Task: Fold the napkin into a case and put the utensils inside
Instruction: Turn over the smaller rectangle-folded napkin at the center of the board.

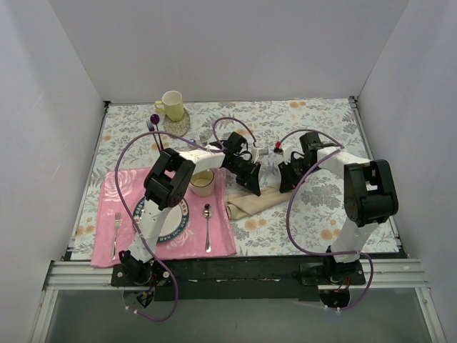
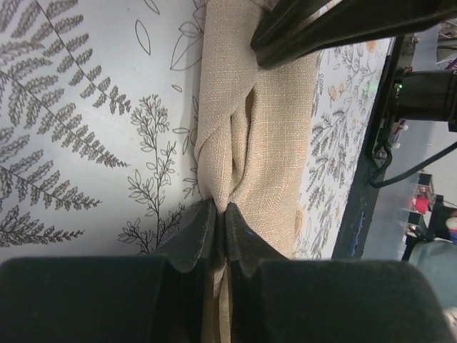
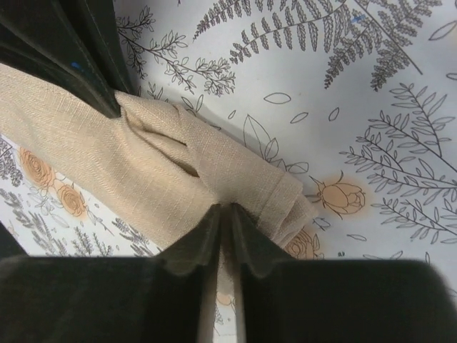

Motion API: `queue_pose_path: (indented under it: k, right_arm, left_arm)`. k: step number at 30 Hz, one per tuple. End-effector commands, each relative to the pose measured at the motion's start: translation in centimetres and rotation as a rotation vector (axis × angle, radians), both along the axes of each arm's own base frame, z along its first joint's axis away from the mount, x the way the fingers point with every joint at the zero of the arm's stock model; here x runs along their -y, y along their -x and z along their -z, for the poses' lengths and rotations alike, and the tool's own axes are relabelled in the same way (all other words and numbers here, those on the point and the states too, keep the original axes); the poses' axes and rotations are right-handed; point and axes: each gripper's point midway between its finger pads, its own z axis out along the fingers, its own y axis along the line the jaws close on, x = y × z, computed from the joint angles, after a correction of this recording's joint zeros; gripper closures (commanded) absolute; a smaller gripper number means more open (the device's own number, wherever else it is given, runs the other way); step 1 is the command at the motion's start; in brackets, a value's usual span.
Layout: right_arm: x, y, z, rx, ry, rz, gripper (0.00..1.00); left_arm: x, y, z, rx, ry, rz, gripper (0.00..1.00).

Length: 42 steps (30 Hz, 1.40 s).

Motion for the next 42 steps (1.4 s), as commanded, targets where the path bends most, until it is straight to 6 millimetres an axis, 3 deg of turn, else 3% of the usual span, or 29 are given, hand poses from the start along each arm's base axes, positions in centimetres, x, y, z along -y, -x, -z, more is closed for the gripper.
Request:
queue_pose_path:
  k: [1,7,12,14,18,26,31,33,34,35,40,42]
  right_arm:
    - [2.2,-2.3,-1.1,0.041,0.047,0.057,0.74]
    - [2.3,-3.9,-7.1,0.123,-0.086,0.071,0.55]
    - [3.5,-5.2,-10.9,0.15,-0.159,0.132,0.51]
    - [5.2,-6.4,-11.9,0.169,-0.164,0.188,0.5]
    - [7.2,-7.6,-11.8,0.176,-0.147,0.225,0.43]
    - [9.4,-9.2,-12.2,0.222,-0.135,0.245,0.43]
    - [9.3,-10.3,-12.4,0.232,-0.156,0.232,0.43]
    - [9.2,-10.7,-12.4,0.232,-0.167,0.226,0.43]
    - [9.2,-11.1,-12.8,0.244,-0.173,0.219,0.43]
    - [9.2,-11.2,-12.9,0.246,-0.177,0.215,0.44]
    - [8.8,-11.6,-12.8,0.237,-0.202,0.194,0.45]
    - [8.7,-11.7,-12.5,0.233,-0.212,0.194,0.46]
  left_arm:
    - [-0.1,-2.4,-1.2,0.18,-0.051,-0.046,1.0]
    - [0.2,-4.9,-3.0,0.39,-0.086,-0.037,1.0]
    - [0.9,-6.5,-4.6,0.534,-0.119,-0.003,1.0]
    - [1.3,-7.4,-5.6,0.6,-0.133,-0.001,1.0]
    - [2.1,-8.8,-7.2,0.801,-0.182,0.018,1.0]
    - [3.9,-11.3,-10.9,1.202,-0.249,0.082,1.0]
    - [5.3,-10.5,-11.6,1.315,-0.246,0.136,1.0]
    - [5.3,-11.3,-13.3,1.427,-0.268,0.112,1.0]
    - [5.1,-11.2,-12.6,1.446,-0.284,0.114,1.0]
    - [5.2,-11.7,-13.5,1.492,-0.285,0.077,1.0]
    - [5.4,-10.6,-14.7,1.589,-0.288,0.069,1.0]
    - [5.3,-9.9,-14.1,1.649,-0.293,0.06,1.0]
